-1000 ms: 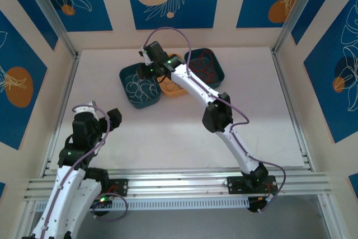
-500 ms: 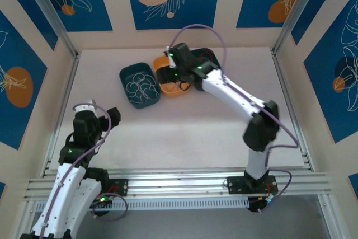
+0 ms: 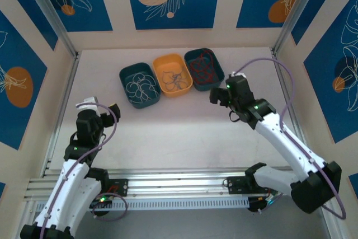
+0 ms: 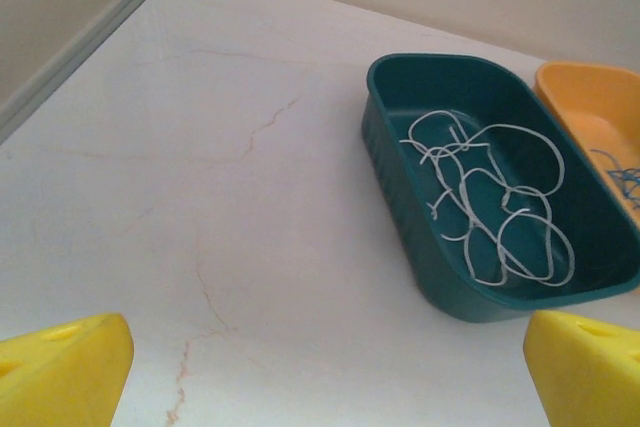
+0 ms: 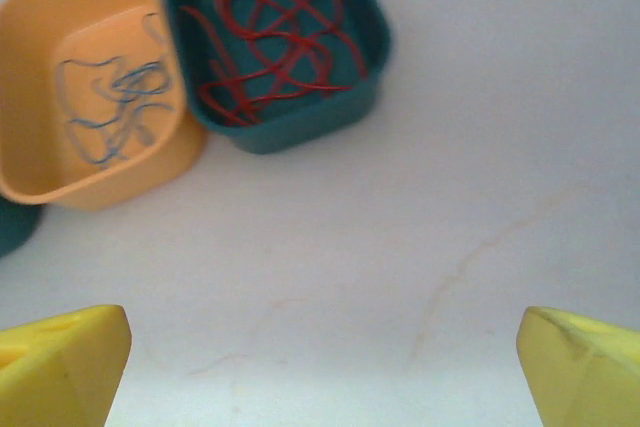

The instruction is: Untangle the cables

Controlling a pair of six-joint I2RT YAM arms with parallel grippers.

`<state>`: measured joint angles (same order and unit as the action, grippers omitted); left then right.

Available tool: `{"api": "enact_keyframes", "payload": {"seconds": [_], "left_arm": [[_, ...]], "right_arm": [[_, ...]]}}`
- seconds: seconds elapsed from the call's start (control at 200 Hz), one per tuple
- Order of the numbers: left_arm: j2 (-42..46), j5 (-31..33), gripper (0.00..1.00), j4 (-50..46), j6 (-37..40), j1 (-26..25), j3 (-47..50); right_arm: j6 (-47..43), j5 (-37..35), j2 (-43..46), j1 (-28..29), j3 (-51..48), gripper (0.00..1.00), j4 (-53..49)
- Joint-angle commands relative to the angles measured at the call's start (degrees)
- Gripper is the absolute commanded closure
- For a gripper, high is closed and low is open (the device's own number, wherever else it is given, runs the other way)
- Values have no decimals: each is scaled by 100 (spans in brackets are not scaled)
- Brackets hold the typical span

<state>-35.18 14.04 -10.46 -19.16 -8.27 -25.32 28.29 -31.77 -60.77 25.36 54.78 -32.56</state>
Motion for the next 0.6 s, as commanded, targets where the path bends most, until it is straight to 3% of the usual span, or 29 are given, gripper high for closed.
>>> {"api": "enact_keyframes", "payload": {"seconds": [0.0,0.12,0.38,0.59], "left_arm": [[-195,263,0,984,401,-13,271],[-688,259,0,1797,700,-8,486],[-2456,-46,0,3925,1237,165,682],[-3412,-452,0,4869,1332,428,658]], "right_arm": [[190,-268,277,-366,-395,1,113],[14,-229,382,-743,-793,1,424],[-908,-464,376,-959,-1718,1,2041],[-1129,-154,347,-1321,-2123,1,2787]]}}
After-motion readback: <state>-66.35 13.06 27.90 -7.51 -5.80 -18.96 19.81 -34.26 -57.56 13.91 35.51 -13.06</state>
